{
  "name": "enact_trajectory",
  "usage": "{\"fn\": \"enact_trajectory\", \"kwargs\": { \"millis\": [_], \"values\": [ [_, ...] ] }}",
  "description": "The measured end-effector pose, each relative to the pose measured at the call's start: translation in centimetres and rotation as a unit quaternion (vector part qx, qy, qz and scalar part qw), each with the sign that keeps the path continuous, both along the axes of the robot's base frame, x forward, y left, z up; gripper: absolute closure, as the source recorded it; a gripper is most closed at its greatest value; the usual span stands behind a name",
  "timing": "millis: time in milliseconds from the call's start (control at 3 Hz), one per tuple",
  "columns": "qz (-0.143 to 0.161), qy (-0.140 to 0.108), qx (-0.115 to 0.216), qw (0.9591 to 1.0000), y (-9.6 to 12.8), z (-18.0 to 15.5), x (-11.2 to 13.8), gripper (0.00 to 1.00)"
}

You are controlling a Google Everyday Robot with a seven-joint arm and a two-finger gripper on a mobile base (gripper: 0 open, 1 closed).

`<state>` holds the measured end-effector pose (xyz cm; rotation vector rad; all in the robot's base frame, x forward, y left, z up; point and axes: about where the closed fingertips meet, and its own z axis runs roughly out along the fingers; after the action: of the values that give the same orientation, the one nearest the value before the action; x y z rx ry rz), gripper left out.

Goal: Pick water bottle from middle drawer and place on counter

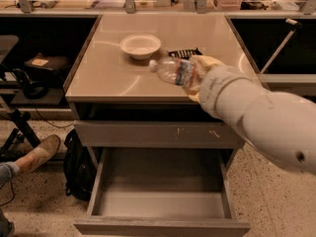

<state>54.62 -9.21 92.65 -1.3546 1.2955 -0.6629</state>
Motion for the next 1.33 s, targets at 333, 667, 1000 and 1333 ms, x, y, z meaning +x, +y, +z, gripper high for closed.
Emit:
{"fn": "enact_trajectory", "kwargs": {
  "millis": [333, 667, 1000, 1333],
  "values": [
    [0.139, 0.002, -0.081, 0.9870, 9.0, -0.3, 3.6, 1.00],
    [0.254, 0.006, -0.144, 0.9565, 16.4, -1.2, 5.3, 1.00],
    [0.289, 0.018, -0.157, 0.9441, 17.9, -1.3, 4.4, 1.00],
    [0.288, 0.028, -0.157, 0.9442, 16.8, -1.3, 5.1, 1.00]
  ]
}}
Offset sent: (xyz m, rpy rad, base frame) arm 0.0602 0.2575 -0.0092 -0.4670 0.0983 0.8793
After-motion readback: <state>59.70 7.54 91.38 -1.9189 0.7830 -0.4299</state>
